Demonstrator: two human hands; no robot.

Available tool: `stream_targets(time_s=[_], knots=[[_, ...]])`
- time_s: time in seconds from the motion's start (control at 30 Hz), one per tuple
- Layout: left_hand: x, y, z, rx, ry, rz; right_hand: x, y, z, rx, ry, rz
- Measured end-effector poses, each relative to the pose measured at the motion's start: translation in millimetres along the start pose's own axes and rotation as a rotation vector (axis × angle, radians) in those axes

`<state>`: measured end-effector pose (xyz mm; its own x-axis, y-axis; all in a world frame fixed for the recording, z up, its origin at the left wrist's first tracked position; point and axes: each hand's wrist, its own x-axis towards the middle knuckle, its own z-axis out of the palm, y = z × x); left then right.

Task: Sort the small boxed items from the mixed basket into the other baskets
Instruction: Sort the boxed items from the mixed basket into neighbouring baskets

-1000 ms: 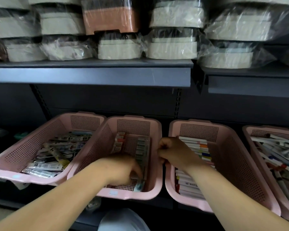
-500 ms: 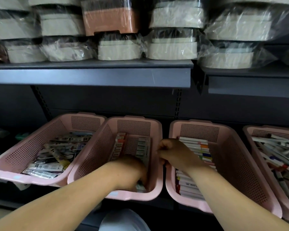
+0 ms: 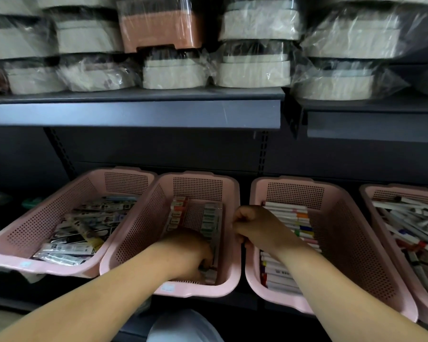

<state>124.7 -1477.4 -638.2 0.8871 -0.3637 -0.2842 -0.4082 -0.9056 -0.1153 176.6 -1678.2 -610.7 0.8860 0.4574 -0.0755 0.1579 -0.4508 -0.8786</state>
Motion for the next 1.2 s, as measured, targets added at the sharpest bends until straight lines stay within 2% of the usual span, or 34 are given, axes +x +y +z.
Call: stream_targets(time_s=[0.43, 0.6, 0.73, 0.93, 1.07, 1.2], knots=[[0, 2, -1, -0.005, 0.002, -0.014, 1, 3, 0, 0.005, -0.004, 0.0], [-3, -1, -11, -0.172, 0.048, -0.096, 1, 3, -11, -0.002, -0.005, -0.029], [4, 5, -33, -0.322, 0.189, -0.126, -4, 8, -38, -0.118, 0.038, -0.048], [46, 52, -72, -0.351, 0.454, -0.036, -28, 31, -104, -0.432, 0.138, -0.067], [94, 109, -88, -0.468, 0.487, 0.082, -62, 61, -157, -0.47, 0.231, 0.006], [137, 180, -100, -0.493, 0.442, 0.231, -108, 99, -209, -0.458, 0.353, 0.19]])
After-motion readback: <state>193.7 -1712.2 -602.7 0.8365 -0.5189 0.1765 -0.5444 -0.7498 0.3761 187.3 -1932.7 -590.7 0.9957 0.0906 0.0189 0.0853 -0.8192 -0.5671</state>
